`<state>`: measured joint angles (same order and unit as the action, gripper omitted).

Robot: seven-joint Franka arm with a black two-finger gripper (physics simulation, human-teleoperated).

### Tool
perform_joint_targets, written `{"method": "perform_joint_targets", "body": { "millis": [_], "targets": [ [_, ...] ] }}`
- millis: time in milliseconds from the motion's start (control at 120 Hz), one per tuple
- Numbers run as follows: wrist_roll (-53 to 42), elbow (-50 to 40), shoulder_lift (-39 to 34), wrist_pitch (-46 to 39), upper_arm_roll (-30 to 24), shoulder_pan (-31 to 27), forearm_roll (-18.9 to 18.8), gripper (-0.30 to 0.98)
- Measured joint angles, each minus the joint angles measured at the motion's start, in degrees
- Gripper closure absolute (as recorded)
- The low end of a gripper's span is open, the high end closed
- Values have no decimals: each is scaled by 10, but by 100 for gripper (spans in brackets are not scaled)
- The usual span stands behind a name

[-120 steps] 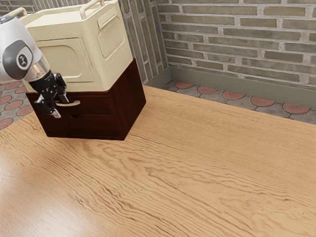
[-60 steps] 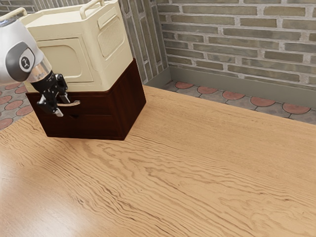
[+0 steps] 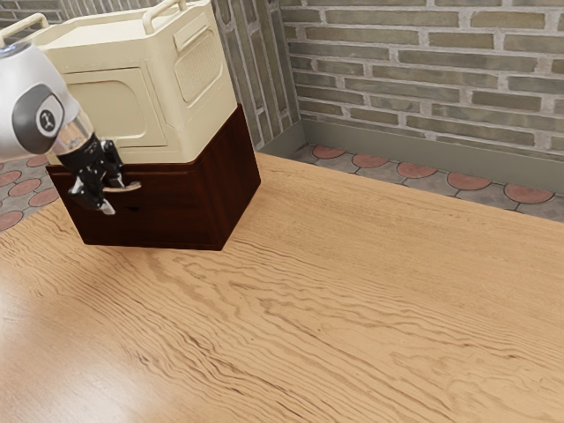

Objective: Pull the drawer handle with one arm to open the drawer

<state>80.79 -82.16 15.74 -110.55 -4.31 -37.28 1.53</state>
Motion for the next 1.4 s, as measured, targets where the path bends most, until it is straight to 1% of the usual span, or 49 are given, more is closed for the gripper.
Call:
{"method": "perform_joint_targets", "body": {
  "millis": [350, 525, 683, 1192, 1400],
  "targets": [
    [0, -77, -59, -20, -1, -4, 13, 36],
    [2, -101, -75, -29, -2, -8, 19, 35],
    [3, -119, -91, -34, -1, -9, 21, 36],
    [12, -226, -179, -50, -3, -23, 27, 36],
    [16, -254, -193, -61, 1, -21, 31, 35]
  ]
}}
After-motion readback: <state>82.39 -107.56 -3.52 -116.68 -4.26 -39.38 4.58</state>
